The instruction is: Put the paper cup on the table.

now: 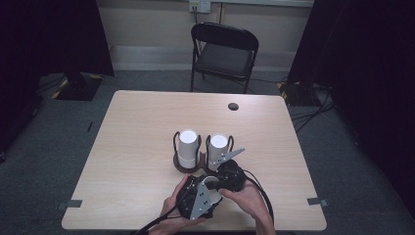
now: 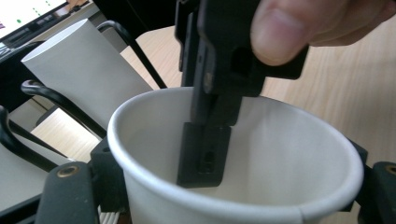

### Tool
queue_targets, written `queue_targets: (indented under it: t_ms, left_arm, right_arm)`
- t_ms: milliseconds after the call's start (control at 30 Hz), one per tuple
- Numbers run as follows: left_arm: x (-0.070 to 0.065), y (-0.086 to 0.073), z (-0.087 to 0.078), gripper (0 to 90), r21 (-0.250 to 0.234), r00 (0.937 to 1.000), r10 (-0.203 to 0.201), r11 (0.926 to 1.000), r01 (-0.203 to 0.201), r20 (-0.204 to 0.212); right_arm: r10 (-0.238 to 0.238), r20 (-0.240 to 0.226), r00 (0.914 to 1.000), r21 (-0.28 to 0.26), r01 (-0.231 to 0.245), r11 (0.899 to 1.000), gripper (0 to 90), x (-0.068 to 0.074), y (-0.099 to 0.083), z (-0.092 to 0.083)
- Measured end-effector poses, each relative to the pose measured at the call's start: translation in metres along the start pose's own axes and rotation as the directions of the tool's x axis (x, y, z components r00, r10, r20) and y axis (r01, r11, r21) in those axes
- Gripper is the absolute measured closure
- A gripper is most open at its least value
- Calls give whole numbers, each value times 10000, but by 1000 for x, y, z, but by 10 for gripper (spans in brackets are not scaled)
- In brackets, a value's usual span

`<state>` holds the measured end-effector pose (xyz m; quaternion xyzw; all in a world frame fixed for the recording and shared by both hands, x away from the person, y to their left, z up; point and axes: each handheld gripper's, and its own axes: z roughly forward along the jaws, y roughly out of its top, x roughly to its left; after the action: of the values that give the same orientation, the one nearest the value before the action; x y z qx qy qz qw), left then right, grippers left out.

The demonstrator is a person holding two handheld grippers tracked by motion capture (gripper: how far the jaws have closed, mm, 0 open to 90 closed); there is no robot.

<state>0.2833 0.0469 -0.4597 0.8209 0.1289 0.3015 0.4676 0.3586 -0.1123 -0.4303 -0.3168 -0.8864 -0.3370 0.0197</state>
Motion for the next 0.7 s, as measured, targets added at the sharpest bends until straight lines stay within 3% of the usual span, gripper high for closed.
queue_targets:
  t_ms: [200,233,267,333,433,600,633,700]
  left_arm:
    - [6,-5,2,233,-111,9992,-405,9991,405,66]
    - [6,-6,2,233,-191,9981,-617,9979,618,37]
    - [9,-8,3,233,-166,9968,-799,9967,799,-32]
    - [9,-9,3,234,-200,9958,-919,9956,918,-54]
    - [11,-11,4,234,-305,9921,-1249,9917,1246,-76]
    - [13,-14,5,234,-223,9902,-1393,9900,1390,-138]
    - [13,-15,4,234,-320,9870,-1597,9868,1590,-181]
    - [14,-15,3,233,-375,9851,-1713,9846,1705,-170]
  right_arm:
    - [167,112,9998,-344,-163,9993,724,-4,-2,-4]
    - [167,112,9998,-344,-163,9993,724,-4,-2,-4]
    - [162,201,9997,-509,-152,9986,670,-5,-4,-5]
    - [177,224,9996,-629,-162,9979,659,-6,-5,-6]
    - [341,277,9990,-969,-313,9948,609,-8,-7,-8]
    - [468,587,9972,-1287,-389,9909,562,-9,-8,-9]
    - [552,748,9957,-1677,-420,9849,536,-9,-10,-10]
    - [564,786,9953,-1844,-410,9820,528,-9,-12,-12]
